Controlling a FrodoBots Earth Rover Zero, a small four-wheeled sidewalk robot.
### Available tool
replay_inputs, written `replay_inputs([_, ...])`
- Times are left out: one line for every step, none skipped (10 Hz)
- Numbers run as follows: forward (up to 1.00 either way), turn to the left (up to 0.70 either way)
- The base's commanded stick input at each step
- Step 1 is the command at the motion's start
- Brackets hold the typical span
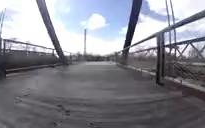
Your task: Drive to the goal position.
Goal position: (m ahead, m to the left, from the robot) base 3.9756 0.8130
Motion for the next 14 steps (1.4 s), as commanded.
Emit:
replay_inputs([1.00, 0.00])
replay_inputs([1.00, 0.00])
replay_inputs([1.00, 0.00])
replay_inputs([1.00, 0.00])
replay_inputs([1.00, -0.12])
replay_inputs([1.00, -0.25])
replay_inputs([1.00, -0.07])
replay_inputs([1.00, 0.00])
replay_inputs([1.00, -0.07])
replay_inputs([1.00, -0.25])
replay_inputs([1.00, -0.27])
replay_inputs([1.00, -0.21])
replay_inputs([1.00, -0.03])
replay_inputs([1.00, 0.00])
